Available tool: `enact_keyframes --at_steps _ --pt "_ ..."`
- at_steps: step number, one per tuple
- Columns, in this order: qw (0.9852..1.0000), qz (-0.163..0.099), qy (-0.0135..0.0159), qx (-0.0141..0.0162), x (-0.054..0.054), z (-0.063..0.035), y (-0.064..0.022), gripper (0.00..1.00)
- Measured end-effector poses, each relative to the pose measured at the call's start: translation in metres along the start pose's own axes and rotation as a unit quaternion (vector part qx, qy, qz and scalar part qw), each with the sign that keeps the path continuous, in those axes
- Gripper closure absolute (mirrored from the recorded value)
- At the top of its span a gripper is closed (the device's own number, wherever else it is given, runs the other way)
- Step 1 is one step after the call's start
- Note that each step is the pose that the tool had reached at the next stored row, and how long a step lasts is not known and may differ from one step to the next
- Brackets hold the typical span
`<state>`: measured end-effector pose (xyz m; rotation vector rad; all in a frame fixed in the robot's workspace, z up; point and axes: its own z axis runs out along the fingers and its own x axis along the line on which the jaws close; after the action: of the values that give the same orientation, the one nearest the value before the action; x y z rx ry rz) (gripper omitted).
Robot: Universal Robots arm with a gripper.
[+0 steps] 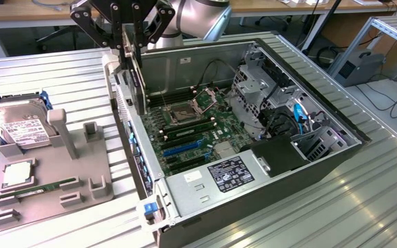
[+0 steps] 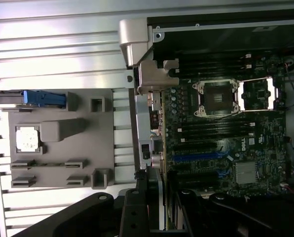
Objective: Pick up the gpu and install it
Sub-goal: 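Pick up the gpu and move the gpu toward the slot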
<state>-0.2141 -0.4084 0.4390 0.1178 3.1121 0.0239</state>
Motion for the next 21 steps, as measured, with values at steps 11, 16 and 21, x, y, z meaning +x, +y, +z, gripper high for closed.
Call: enact_keyframes --at_steps 11,16,21 --pt "1.0000 0.000 -0.0002 0.0025 -0.009 0.0009 0.0006 0.73" --pt "1.0000 0.000 -0.0003 0.0043 -0.012 0.0017 0.0009 0.73" --pt "1.0000 0.000 -0.0005 0.0066 -0.016 0.0022 0.0012 0.73"
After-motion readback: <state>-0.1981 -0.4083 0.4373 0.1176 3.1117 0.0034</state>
